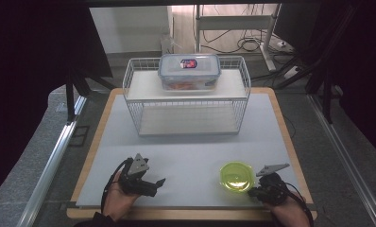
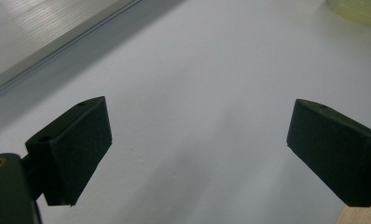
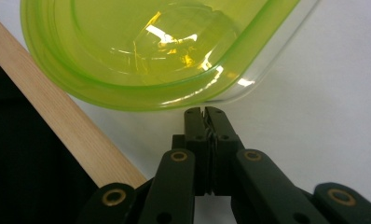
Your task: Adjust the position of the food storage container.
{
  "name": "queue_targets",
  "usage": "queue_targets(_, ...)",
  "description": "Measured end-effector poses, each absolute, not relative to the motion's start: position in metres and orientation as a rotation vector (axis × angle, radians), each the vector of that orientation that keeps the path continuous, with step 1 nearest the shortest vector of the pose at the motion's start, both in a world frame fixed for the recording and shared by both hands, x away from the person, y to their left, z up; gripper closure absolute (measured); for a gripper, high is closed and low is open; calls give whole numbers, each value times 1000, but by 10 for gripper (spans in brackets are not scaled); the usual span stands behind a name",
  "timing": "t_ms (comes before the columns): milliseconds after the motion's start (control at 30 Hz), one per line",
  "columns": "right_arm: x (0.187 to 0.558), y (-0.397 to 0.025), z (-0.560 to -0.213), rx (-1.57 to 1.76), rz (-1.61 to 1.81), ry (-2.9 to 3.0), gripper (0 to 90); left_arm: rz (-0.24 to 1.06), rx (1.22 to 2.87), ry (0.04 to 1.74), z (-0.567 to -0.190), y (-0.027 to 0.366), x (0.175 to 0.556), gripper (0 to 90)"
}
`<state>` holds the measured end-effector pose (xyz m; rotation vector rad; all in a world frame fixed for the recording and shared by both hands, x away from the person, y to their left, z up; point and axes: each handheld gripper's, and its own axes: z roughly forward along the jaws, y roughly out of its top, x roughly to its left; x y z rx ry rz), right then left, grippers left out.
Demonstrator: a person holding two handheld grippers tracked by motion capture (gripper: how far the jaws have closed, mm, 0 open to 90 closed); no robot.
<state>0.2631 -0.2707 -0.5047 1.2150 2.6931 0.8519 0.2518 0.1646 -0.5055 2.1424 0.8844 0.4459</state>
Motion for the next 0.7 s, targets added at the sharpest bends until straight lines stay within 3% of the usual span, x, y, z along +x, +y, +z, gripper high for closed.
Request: queue_targets(700, 297, -220, -507, 1093, 885, 2766, 896, 435, 2146, 888, -506, 164, 253, 64)
